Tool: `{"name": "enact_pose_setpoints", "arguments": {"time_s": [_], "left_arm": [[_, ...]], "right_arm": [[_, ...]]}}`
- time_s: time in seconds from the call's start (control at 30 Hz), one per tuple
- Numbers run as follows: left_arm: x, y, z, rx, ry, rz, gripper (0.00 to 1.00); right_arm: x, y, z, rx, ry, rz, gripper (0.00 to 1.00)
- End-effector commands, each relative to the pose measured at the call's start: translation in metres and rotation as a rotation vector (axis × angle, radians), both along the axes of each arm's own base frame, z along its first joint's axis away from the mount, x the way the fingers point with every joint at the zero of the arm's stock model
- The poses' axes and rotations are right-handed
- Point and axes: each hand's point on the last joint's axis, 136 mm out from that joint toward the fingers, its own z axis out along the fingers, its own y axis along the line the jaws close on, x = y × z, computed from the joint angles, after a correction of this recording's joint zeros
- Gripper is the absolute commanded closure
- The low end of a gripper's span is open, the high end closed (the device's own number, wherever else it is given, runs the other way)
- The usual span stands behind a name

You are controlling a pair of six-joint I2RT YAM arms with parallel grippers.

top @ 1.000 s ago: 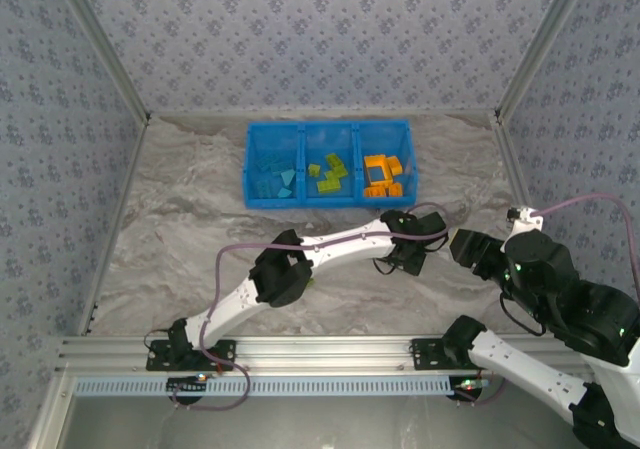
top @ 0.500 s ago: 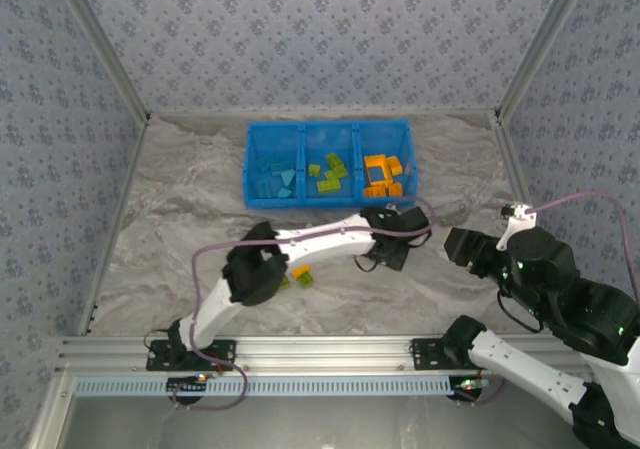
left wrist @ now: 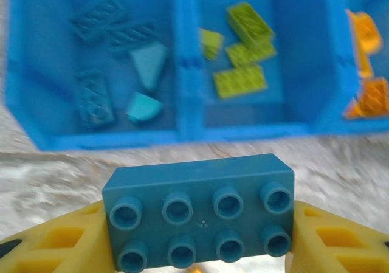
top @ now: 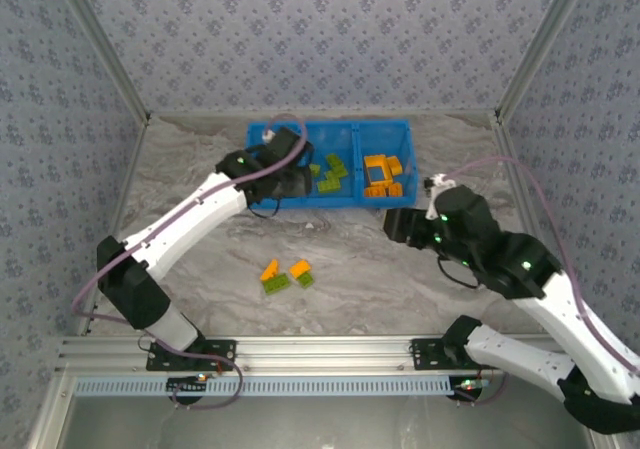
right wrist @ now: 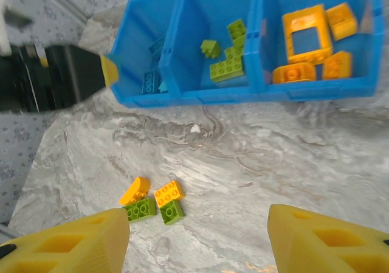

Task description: Sort the legos into containers by color

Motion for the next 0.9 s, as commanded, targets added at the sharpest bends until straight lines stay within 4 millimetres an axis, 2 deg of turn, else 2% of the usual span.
{"name": "enact_pose_setpoints", "arguments": {"time_s": [0.0,0.17,0.2,0.4,0.43,0.47,0.6,0.87], "left_arm": [[0.037,0.012,-0.009,0.015,-0.023,-0.001,0.47],[0.107,0.027,-0.025,-0.05,-0.036,0.075,0.48],[0.12,0.028,-0.03,-0.053,-0.036,0.082,0.48],[0.172,0.021,-0.06,-0.065,-0.001,0.072,0.48],[0.175,0.021,-0.072,-0.049,0.02,0.07,0.48],[0.184,0.019,-0.071,-0.045,0.016,0.068,0.48],[0.196,0.024,-0.099,-0.011,0.072,0.084,0.48],[0.199,0.033,-0.128,-0.003,0.134,0.113,0.47]], "right_arm": [[0.014,0.034,0.0,0.068,-0.023,0.056,0.35],[0.037,0.057,-0.008,0.066,-0.023,0.046,0.36],[0.042,0.063,-0.005,0.083,-0.041,0.047,0.36],[0.063,0.083,0.0,0.106,-0.089,0.047,0.36],[0.065,0.085,0.0,0.103,-0.088,0.047,0.36],[0.067,0.087,0.001,0.102,-0.086,0.05,0.36],[0.069,0.093,0.003,0.111,-0.086,0.059,0.37],[0.066,0.093,-0.006,0.11,-0.062,0.061,0.37]]}}
